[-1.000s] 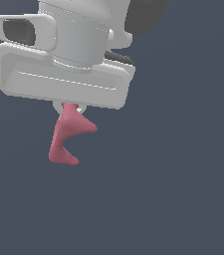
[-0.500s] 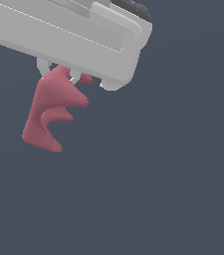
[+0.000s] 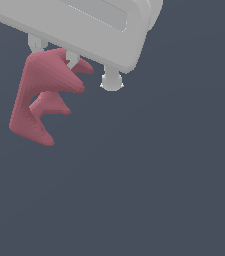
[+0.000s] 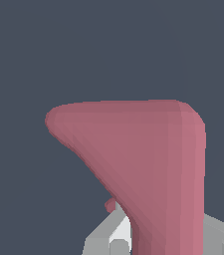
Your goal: Pick up the object and move it to a goal position.
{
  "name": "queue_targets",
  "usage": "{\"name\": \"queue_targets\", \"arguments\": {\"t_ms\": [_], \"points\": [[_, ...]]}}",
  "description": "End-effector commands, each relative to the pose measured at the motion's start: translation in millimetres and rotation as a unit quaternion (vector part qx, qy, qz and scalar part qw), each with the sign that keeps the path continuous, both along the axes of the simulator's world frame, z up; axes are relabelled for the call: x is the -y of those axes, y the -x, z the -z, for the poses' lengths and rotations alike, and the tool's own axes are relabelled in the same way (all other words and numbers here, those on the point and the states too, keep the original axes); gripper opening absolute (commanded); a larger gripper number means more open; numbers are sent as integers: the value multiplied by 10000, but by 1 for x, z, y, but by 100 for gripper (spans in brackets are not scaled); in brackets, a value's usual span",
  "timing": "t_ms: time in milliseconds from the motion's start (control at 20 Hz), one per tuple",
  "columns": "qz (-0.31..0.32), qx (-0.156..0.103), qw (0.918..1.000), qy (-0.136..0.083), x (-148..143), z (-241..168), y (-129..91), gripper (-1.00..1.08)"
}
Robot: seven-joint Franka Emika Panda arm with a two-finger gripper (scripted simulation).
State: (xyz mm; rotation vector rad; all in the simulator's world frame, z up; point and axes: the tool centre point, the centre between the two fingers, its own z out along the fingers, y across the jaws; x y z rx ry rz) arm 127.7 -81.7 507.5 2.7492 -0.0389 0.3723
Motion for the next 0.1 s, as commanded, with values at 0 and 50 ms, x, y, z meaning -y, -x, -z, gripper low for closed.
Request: {"name": "queue_targets", "arguments": {"t_ms": [0, 50], "points": [[22, 8, 10000, 6, 0, -2, 0, -100], [22, 8, 10000, 6, 0, -2, 0, -100]]}}
